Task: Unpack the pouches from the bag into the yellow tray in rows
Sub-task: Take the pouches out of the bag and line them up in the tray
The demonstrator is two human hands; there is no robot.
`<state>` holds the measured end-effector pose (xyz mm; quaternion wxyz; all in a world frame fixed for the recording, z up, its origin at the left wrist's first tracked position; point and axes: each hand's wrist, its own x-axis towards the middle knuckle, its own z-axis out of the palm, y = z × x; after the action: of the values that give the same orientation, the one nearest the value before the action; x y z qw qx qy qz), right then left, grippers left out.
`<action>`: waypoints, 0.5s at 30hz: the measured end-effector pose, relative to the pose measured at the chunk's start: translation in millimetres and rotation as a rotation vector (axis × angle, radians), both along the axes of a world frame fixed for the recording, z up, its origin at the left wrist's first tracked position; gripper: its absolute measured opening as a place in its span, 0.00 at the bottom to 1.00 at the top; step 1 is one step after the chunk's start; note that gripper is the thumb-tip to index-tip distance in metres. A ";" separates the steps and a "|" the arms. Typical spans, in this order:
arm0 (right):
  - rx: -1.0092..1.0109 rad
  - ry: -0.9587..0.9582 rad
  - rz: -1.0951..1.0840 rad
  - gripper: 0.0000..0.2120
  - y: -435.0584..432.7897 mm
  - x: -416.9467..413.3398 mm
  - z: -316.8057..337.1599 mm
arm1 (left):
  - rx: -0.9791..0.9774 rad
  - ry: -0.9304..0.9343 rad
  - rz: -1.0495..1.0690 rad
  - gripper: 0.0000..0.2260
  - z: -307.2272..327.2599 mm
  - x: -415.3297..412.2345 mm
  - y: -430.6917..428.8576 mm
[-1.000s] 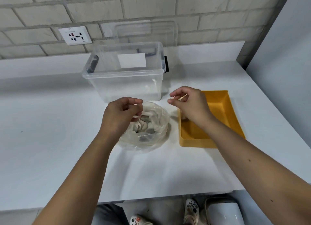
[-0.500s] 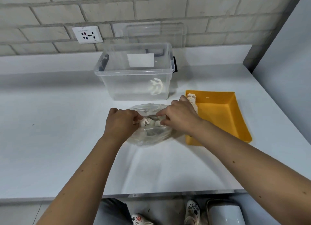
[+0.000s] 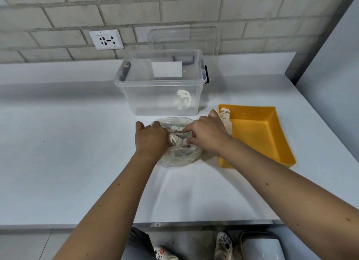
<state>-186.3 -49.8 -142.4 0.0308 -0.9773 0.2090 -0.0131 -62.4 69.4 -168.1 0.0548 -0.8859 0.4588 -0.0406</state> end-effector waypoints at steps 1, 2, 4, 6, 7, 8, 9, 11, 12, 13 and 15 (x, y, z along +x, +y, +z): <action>-0.012 0.004 -0.004 0.17 -0.6 0.9 -0.2 | -0.014 0.012 0.009 0.12 0.1 0.0 -0.5; -0.026 0.006 -0.005 0.16 -0.7 2.2 -0.1 | -0.031 0.028 0.015 0.13 -0.3 1.1 -0.3; -0.053 -0.002 0.002 0.15 0.6 5.5 0.9 | -0.087 0.094 0.021 0.12 0.6 4.2 1.4; -0.042 -0.025 0.013 0.14 2.5 8.5 2.3 | -0.231 0.278 0.061 0.11 4.3 7.4 5.2; -0.021 -0.041 0.016 0.14 2.9 9.7 2.9 | -0.322 0.398 0.095 0.11 6.8 9.0 7.6; -0.006 -0.050 0.019 0.13 2.9 11.0 2.9 | -0.411 0.504 0.124 0.10 10.5 9.9 10.5; -0.012 -0.044 0.025 0.12 2.9 12.4 2.9 | -0.504 0.600 0.151 0.09 13.7 10.9 13.2; -0.098 0.007 0.047 0.07 3.7 17.1 -0.9 | -0.713 0.806 0.196 0.08 22.8 10.3 18.5; -0.162 0.040 0.056 0.05 4.5 20.4 -4.0 | -0.790 0.905 0.212 0.08 27.6 9.6 20.6; -0.223 0.077 0.058 0.04 5.7 24.2 -6.6 | -0.840 0.989 0.222 0.08 31.4 9.3 21.8; -0.306 0.148 0.063 0.07 8.8 30.9 -8.3 | -0.865 1.083 0.217 0.09 34.9 9.2 22.1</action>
<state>-155.4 -41.0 -150.7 -0.1334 -0.9750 0.1754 0.0281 -53.2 91.5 -133.2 -0.5350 -0.7646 0.2733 0.2334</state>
